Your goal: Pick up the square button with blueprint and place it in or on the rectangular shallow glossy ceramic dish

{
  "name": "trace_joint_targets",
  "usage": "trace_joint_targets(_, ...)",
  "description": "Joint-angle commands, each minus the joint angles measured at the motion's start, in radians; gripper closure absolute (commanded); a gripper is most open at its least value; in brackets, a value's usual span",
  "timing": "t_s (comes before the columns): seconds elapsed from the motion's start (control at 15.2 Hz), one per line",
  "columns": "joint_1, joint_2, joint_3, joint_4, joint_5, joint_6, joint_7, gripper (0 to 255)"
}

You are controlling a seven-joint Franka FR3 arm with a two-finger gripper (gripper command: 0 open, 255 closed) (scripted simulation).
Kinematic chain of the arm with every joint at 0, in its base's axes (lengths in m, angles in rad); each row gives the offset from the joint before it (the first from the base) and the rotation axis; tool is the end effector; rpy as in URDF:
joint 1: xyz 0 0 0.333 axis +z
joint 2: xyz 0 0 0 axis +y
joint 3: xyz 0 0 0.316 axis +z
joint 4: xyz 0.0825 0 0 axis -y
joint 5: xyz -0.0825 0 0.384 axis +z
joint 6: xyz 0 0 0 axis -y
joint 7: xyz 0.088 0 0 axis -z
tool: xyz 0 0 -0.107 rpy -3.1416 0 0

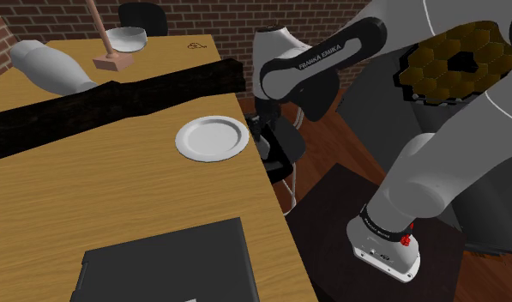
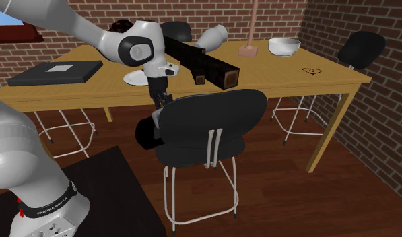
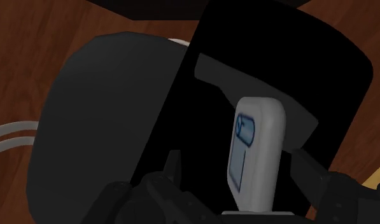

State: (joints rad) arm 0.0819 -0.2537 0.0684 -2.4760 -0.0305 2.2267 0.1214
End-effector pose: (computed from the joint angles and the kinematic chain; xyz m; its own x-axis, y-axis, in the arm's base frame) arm 0.4396 0.0655 0.3855 0.9989 0.0455 0.0083 0.0451 -0.9982 0.0407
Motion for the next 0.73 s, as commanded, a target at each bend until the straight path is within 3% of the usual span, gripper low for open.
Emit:
trace_joint_targets(0.0,0.015,-0.026,0.001,0.036,0.044,-0.057,-0.002,0)
trace_joint_targets(0.13,0.017,-0.053,-0.001,0.074,0.045,-0.122,-0.003,0)
trace_joint_targets(0.66,0.017,-0.053,-0.001,0.074,0.045,-0.122,-0.003,0)
